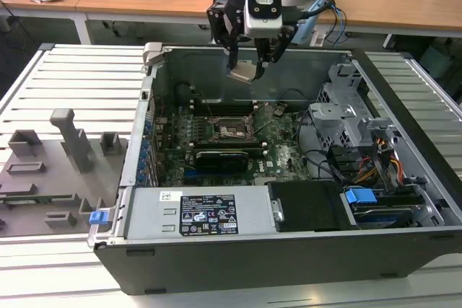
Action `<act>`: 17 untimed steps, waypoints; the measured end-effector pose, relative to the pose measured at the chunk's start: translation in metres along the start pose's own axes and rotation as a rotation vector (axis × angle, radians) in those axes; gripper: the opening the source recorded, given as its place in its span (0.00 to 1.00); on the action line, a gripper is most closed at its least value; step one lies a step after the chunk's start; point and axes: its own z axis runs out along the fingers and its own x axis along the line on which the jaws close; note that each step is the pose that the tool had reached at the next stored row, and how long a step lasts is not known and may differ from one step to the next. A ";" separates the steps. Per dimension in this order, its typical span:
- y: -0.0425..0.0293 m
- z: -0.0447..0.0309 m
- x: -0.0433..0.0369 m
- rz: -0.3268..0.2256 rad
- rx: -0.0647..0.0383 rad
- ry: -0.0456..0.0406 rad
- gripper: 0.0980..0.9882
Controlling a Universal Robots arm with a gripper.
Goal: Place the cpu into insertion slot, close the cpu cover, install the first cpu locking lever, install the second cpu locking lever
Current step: 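Place the cpu into insertion slot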
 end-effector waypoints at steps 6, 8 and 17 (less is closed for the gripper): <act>0.0000 0.0002 0.0000 0.094 -0.002 -0.0085 0.48; 0.0000 0.0003 0.0000 0.125 -0.002 -0.0112 0.48; 0.0000 0.0007 0.0000 0.225 -0.004 -0.0202 0.48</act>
